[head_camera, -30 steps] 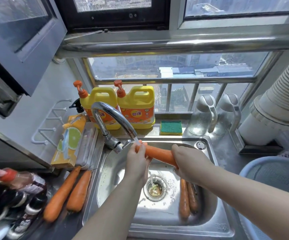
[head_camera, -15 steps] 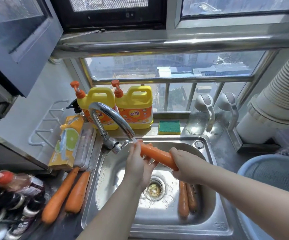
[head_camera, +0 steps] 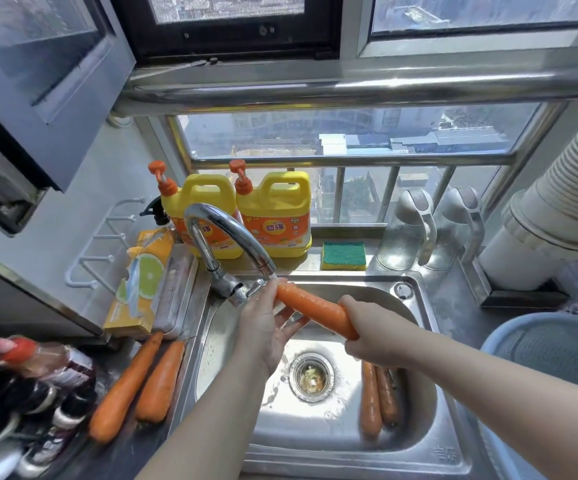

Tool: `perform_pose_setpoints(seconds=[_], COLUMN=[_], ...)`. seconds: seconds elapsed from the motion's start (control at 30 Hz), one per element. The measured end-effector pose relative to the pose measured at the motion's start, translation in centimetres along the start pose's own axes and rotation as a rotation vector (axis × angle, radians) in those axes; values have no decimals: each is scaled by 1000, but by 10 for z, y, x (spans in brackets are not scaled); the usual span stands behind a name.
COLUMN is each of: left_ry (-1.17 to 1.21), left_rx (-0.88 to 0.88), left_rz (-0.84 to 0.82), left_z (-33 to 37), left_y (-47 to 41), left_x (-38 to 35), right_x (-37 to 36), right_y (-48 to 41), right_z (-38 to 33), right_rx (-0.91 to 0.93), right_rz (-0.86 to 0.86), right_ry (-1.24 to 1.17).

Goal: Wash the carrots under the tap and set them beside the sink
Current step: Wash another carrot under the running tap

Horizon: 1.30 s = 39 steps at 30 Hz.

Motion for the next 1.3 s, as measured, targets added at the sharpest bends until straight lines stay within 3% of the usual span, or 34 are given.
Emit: perform_pose_setpoints(seconds=[0.13,0.3,0.5,0.67,0.87,1.03,1.3], left_ry=[28,115,-90,35,189,94,-1], left_rx=[40,140,-41,80,137,145,348], left_rz=[90,82,30,116,20,11,83], left_z=[-5,-8,-8,-7,-6,-15,-33], left_y=[-4,-7,1,-6,-3,-9,-8], left_x=[5,9,8,9,2,8,13], right_x=[2,0,-2,2,8,18,36], right_y=[-1,-3,-6,-6,-7,-5,-4], right_z=[2,5,7,2,-2,-5,-10], right_rx=[16,23,11,46,64,68,33], right_rz=[36,3,7,114,248,275,301], right_ry=[124,159,140,321,402,473,525])
Point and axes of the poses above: each hand's wrist, its own y-axis away from the middle knuckle, its own x-axis out of the back of the hand, z = x × y, the point moved 5 cm from there along -y, towards the middle knuckle, and after that the axes turned 13 degrees about x, right-handed, at the moved point
